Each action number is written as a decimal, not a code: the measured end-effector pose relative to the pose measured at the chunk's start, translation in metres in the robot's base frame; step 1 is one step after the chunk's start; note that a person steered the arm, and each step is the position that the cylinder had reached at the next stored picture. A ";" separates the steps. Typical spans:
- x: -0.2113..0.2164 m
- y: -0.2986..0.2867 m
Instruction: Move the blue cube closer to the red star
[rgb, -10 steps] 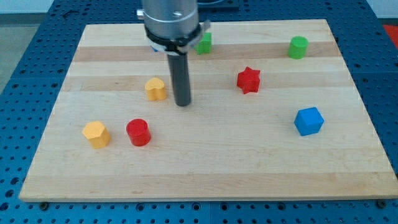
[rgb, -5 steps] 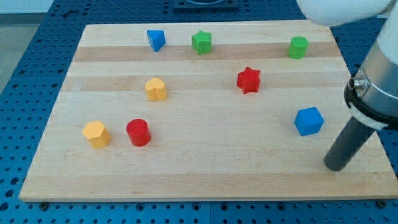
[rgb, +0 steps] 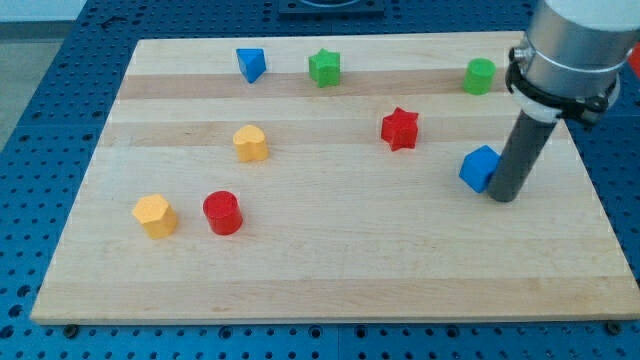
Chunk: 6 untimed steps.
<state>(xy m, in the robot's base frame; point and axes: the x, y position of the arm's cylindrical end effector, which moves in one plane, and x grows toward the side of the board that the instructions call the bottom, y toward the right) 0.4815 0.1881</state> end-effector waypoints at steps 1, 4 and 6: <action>-0.018 0.000; -0.042 -0.043; -0.086 -0.064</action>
<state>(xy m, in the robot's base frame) 0.3950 0.1246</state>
